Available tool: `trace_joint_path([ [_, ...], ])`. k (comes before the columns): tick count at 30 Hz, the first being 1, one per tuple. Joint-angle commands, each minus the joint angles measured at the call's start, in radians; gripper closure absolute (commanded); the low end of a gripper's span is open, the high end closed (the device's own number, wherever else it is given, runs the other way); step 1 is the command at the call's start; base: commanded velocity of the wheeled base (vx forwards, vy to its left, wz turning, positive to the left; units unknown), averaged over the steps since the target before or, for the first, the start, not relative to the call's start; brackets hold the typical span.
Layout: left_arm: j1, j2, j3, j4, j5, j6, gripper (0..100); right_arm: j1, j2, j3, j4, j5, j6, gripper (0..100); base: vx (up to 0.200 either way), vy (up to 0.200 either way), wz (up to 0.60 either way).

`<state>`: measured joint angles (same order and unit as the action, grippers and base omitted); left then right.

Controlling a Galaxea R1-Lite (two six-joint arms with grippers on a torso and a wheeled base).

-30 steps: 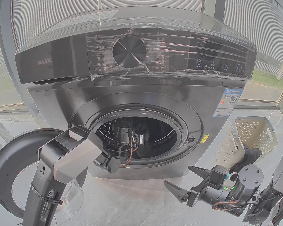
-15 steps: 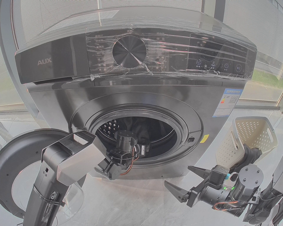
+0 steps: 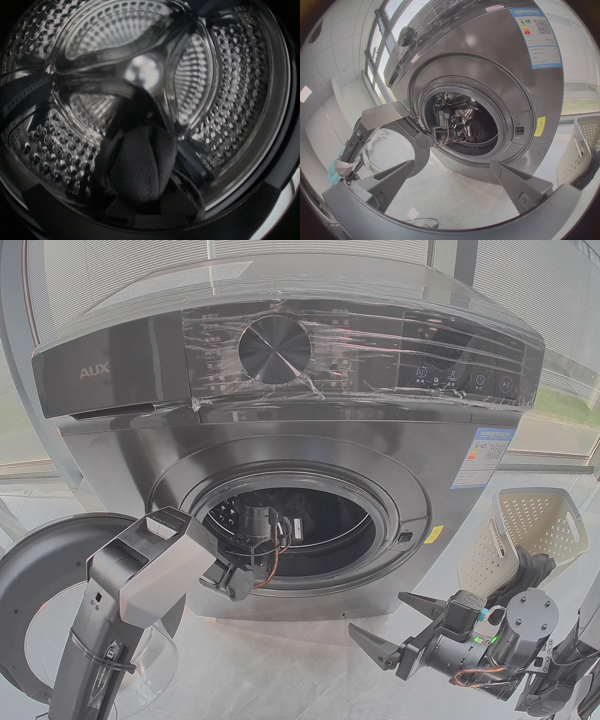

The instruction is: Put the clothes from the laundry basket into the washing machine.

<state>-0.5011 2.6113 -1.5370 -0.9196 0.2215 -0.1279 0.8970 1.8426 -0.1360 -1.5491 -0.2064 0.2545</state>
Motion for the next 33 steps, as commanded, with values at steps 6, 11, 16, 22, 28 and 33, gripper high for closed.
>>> trace_joint_path([
  [6, 0.045, 0.066, -0.192, -0.021, 0.024, -0.006, 100, 0.006, 0.000, -0.002, 0.000, -0.001, 0.000, 0, 0.000, 0.000, 0.00],
  [11, 0.062, 0.102, -0.239, -0.028, 0.039, -0.006, 100, 0.005, 0.000, -0.001, 0.001, -0.001, 0.000, 0, 0.000, 0.000, 0.00],
  [16, 0.061, 0.099, -0.233, -0.027, 0.039, -0.004, 0, 0.005, 0.003, -0.001, 0.000, -0.001, 0.000, 0, 0.000, 0.000, 0.00],
  [22, 0.049, 0.095, -0.229, -0.027, 0.039, -0.015, 0, 0.003, 0.001, -0.002, 0.000, -0.001, 0.000, 0, 0.000, 0.000, 0.00],
  [28, 0.022, 0.030, -0.132, -0.027, 0.039, -0.022, 0, 0.002, 0.000, -0.001, 0.000, -0.001, 0.000, 0, 0.000, 0.000, 0.00],
  [33, -0.050, -0.076, 0.060, -0.051, 0.039, -0.056, 0, 0.003, 0.003, -0.002, 0.000, -0.001, 0.000, 0, 0.000, 0.000, 0.00],
])
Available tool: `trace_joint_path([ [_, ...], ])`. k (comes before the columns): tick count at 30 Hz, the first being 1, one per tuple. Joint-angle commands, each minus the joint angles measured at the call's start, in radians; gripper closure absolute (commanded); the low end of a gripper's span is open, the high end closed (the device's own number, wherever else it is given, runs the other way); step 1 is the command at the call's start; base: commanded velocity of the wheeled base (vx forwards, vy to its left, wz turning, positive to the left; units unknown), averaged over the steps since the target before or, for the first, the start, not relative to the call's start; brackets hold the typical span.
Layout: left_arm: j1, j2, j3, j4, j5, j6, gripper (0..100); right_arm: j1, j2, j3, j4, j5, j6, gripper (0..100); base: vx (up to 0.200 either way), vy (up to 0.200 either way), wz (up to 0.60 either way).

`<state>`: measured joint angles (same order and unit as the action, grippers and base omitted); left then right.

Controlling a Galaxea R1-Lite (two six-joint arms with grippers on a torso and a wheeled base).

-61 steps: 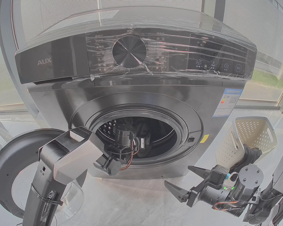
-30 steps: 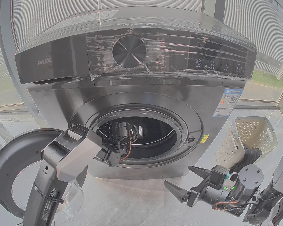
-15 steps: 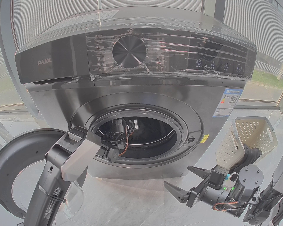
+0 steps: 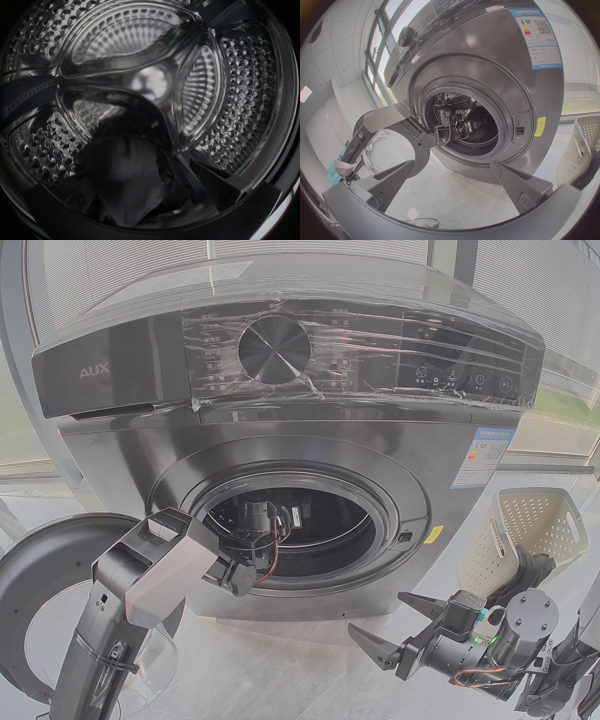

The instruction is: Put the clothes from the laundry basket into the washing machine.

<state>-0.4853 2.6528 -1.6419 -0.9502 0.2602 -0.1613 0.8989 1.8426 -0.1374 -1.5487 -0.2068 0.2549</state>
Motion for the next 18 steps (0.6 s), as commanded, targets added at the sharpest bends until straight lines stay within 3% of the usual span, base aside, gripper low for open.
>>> trace_joint_path([
  [1, -0.081, -0.137, 0.202, -0.030, 0.001, -0.024, 0, 0.002, 0.003, -0.001, -0.001, 0.000, 0.000, 0, 0.000, 0.000, 0.00],
  [10, -0.223, -0.333, 0.571, -0.088, -0.001, -0.037, 0, 0.000, -0.002, 0.006, -0.001, -0.002, 0.001, 0, 0.000, 0.000, 0.00],
  [14, -0.266, -0.425, 0.726, -0.148, 0.001, -0.057, 0, 0.002, -0.002, 0.013, 0.001, -0.002, 0.004, 0, 0.000, 0.000, 0.00],
  [18, -0.299, -0.540, 0.952, -0.239, 0.001, -0.098, 0, 0.006, -0.002, 0.019, 0.001, -0.003, 0.014, 0, 0.000, 0.000, 0.00],
])
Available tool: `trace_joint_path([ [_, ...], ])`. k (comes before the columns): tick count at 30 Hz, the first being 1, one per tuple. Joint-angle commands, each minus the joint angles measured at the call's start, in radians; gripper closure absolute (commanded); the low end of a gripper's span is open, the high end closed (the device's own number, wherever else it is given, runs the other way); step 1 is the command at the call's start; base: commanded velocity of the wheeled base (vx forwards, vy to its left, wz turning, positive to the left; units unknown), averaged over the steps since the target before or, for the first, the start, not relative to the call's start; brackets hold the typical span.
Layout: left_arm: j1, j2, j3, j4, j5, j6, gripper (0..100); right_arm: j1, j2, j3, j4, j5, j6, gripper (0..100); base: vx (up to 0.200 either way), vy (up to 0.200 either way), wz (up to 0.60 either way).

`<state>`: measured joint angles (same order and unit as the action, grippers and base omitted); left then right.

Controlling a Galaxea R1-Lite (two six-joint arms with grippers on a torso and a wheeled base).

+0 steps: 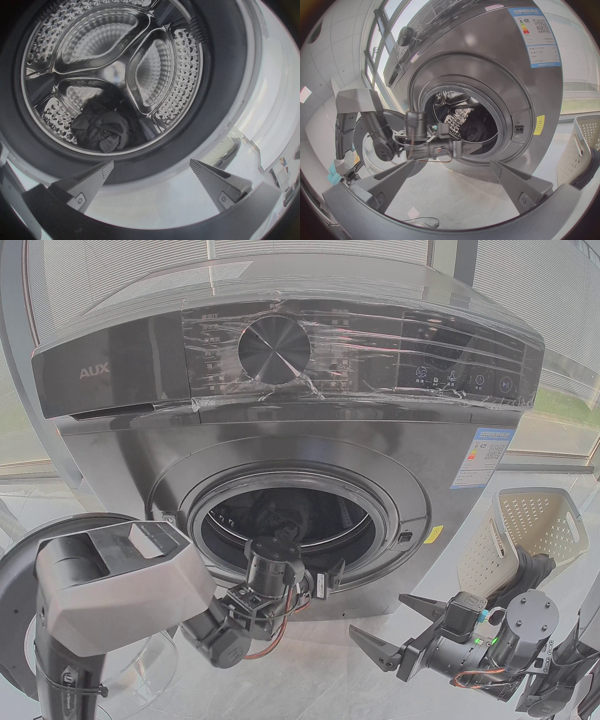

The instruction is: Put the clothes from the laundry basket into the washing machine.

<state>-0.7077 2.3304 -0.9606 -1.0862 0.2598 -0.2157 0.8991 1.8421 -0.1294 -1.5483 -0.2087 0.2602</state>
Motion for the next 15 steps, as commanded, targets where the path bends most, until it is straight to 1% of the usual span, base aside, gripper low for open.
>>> trace_joint_path([
  [1, -0.081, -0.246, 0.321, -0.130, 0.001, -0.050, 0, 0.004, -0.001, 0.013, 0.001, -0.001, 0.010, 0, 0.000, 0.000, 0.00],
  [3, -0.096, -0.318, 0.421, -0.189, 0.001, -0.059, 0, -0.002, 0.000, 0.014, 0.001, -0.001, 0.010, 0, 0.000, 0.000, 0.00],
  [5, -0.105, -0.382, 0.514, -0.227, 0.001, -0.060, 0, -0.005, 0.002, 0.024, 0.001, -0.001, 0.010, 0, 0.000, 0.000, 0.00],
  [6, -0.110, -0.414, 0.556, -0.235, 0.003, -0.059, 0, -0.006, 0.002, 0.027, 0.001, -0.001, 0.011, 0, 0.000, 0.000, 0.00],
  [7, -0.110, -0.414, 0.556, -0.235, 0.003, -0.059, 0, -0.006, 0.002, 0.027, 0.001, -0.001, 0.011, 0, 0.000, 0.000, 0.00],
  [8, -0.111, -0.490, 0.646, -0.235, 0.015, -0.056, 0, -0.008, 0.002, 0.042, 0.001, -0.003, 0.013, 0, 0.000, 0.000, 0.00],
  [9, -0.111, -0.519, 0.681, -0.238, 0.019, -0.059, 0, -0.011, -0.001, 0.050, 0.001, -0.006, 0.016, 0, 0.000, 0.000, 0.00],
  [10, -0.111, -0.519, 0.681, -0.238, 0.019, -0.059, 0, -0.011, -0.001, 0.050, 0.001, -0.006, 0.016, 0, 0.000, 0.000, 0.00],
  [11, -0.107, -0.540, 0.712, -0.244, 0.026, -0.059, 0, -0.014, -0.004, 0.059, 0.001, -0.017, 0.021, 0, 0.000, 0.000, 0.00],
  [12, -0.104, -0.579, 0.747, -0.253, 0.049, -0.062, 0, -0.017, -0.027, 0.074, 0.002, -0.052, 0.030, 0, 0.000, 0.000, 0.00],
  [13, -0.104, -0.586, 0.754, -0.256, 0.053, -0.063, 0, -0.017, -0.032, 0.077, 0.002, -0.057, 0.031, 0, 0.000, 0.000, 0.00],
  [14, -0.104, -0.619, 0.775, -0.273, 0.064, -0.071, 0, -0.020, -0.057, 0.091, 0.005, -0.067, 0.036, 0, 0.000, 0.000, 0.00],
  [15, -0.104, -0.643, 0.800, -0.288, 0.073, -0.068, 0, -0.032, -0.080, 0.108, 0.007, -0.070, 0.037, 0, 0.000, 0.000, 0.00],
])
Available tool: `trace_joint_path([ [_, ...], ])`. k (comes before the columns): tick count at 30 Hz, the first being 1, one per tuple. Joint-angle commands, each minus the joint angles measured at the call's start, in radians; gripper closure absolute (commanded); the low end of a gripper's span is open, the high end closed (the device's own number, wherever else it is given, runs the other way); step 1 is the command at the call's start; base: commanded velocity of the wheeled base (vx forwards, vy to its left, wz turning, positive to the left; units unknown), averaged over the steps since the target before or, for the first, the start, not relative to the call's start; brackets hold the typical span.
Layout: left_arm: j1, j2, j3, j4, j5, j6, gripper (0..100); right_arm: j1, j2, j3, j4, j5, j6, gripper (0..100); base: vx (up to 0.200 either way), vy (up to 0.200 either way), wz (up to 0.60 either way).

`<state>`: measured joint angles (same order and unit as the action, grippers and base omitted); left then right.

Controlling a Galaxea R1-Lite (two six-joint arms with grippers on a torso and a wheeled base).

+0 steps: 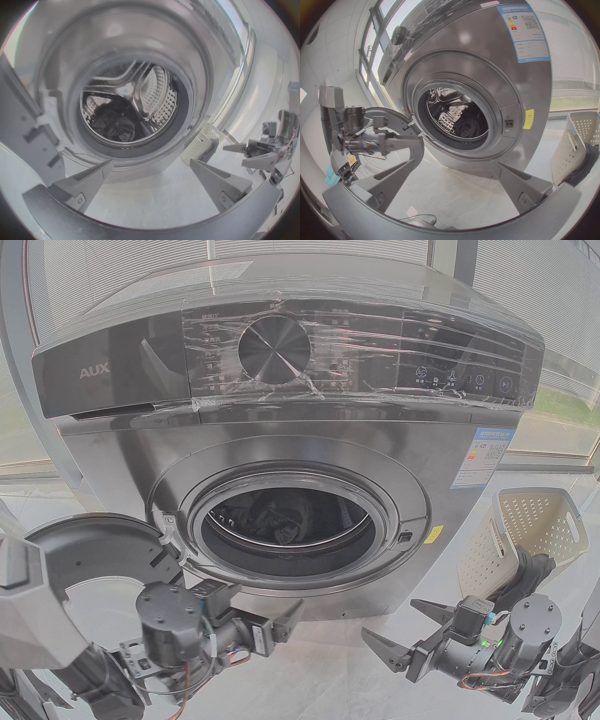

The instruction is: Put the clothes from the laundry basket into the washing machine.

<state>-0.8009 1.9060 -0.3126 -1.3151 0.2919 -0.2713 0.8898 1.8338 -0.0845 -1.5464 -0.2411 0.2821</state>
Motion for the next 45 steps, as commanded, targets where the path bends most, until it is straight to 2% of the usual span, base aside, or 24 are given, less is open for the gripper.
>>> trace_joint_path([
  [1, -0.012, -0.226, 0.161, -0.070, 0.046, -0.008, 0, -0.032, -0.085, 0.077, 0.005, -0.038, 0.015, 0, 0.000, 0.000, 0.00],
  [5, -0.020, -0.239, 0.205, -0.108, 0.081, -0.005, 0, -0.088, -0.153, 0.084, 0.038, -0.046, 0.022, 0, 0.000, 0.000, 0.00],
  [9, -0.020, -0.228, 0.242, -0.139, 0.125, -0.009, 0, -0.134, -0.235, 0.084, 0.123, -0.046, 0.011, 0, -0.050, 0.000, 0.00],
  [14, -0.020, -0.234, 0.285, -0.200, 0.130, -0.003, 0, -0.166, -0.338, 0.084, 0.236, -0.040, 0.006, 0, -0.200, 0.000, 0.00],
  [16, -0.020, -0.242, 0.309, -0.234, 0.133, 0.009, 0, -0.178, -0.398, 0.084, 0.310, -0.037, 0.006, 0, -0.200, 0.000, 0.00],
  [18, -0.021, -0.254, 0.313, -0.234, 0.156, 0.029, 0, -0.180, -0.464, 0.084, 0.396, -0.035, 0.009, 0, -0.200, 0.000, 0.00],
  [20, -0.024, -0.274, 0.313, -0.230, 0.179, 0.030, 0, -0.180, -0.515, 0.084, 0.471, -0.035, 0.017, 0, -0.200, 0.000, 0.00],
  [23, -0.029, -0.295, 0.313, -0.225, 0.188, 0.034, 0, -0.183, -0.567, 0.084, 0.569, -0.040, 0.028, 0, -0.200, 0.000, 0.00],
  [28, -0.032, -0.369, 0.313, -0.185, 0.200, 0.044, 0, -0.218, -0.651, 0.084, 0.640, -0.041, 0.028, 0, -0.120, 0.000, 0.00],
  [31, -0.034, -0.441, 0.313, -0.128, 0.200, 0.058, 0, -0.238, -0.691, 0.084, 0.669, -0.037, 0.026, 0, 0.000, 0.000, 0.00],
  [32, -0.034, -0.495, 0.313, -0.069, 0.200, 0.067, 0, -0.253, -0.729, 0.084, 0.709, -0.030, 0.025, 0, 0.000, 0.000, 0.00],
  [36, -0.023, -0.624, 0.313, 0.088, 0.200, 0.069, 0, -0.273, -0.829, 0.084, 0.809, -0.009, 0.019, 0, 0.000, 0.000, 0.00],
  [37, -0.021, -0.686, 0.313, 0.178, 0.200, 0.070, 0, -0.278, -0.883, 0.084, 0.864, 0.000, 0.014, 0, 0.000, 0.000, 0.00],
  [41, -0.020, -0.809, 0.313, 0.376, 0.213, 0.069, 0, -0.299, -0.982, 0.084, 0.976, 0.003, 0.017, 0, 0.000, -0.150, 0.00],
  [45, -0.006, -0.861, 0.313, 0.438, 0.222, 0.066, 0, -0.327, -1.001, 0.084, 1.000, 0.003, 0.012, 0, 0.000, -0.200, 0.00],
])
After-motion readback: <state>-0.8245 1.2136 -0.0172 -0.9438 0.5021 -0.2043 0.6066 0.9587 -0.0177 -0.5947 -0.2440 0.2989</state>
